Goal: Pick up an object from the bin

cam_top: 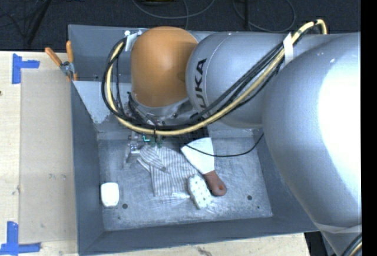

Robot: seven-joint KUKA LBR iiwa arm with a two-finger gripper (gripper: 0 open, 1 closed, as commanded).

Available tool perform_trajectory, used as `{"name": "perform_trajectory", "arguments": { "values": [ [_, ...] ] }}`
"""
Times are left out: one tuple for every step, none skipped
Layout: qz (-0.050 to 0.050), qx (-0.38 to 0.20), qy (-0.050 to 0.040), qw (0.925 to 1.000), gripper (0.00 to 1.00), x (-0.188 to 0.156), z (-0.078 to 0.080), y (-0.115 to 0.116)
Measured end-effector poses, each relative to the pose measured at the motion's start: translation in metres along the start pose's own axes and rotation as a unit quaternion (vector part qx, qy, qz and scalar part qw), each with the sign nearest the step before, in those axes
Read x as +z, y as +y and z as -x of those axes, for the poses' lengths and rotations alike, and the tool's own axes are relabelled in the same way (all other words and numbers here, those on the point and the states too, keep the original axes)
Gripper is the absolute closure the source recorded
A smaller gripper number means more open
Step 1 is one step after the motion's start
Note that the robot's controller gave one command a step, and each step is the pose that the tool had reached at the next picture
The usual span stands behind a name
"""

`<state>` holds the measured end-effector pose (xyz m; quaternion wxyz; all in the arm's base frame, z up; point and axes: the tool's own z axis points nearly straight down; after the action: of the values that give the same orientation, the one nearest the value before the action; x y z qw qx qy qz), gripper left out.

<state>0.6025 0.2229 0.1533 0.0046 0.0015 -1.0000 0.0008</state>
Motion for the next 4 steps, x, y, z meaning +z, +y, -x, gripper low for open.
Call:
{"name": "perform_trajectory", "arguments": {
  "values": [
    [0.001, 0.002, -0.0039, 1.0, 0.0, -0.005, 0.002, -0.001],
    [0.001, -0.044, -0.0054, 0.999, 0.0, 0.065, -0.005, -0.062],
    [0.001, -0.052, -0.0058, 0.9986, 0.0, 0.071, -0.004, -0.069],
    [0.0, -0.074, -0.0053, 0.9973, 0.0, 0.053, 0.0, -0.106]
  ]
}}
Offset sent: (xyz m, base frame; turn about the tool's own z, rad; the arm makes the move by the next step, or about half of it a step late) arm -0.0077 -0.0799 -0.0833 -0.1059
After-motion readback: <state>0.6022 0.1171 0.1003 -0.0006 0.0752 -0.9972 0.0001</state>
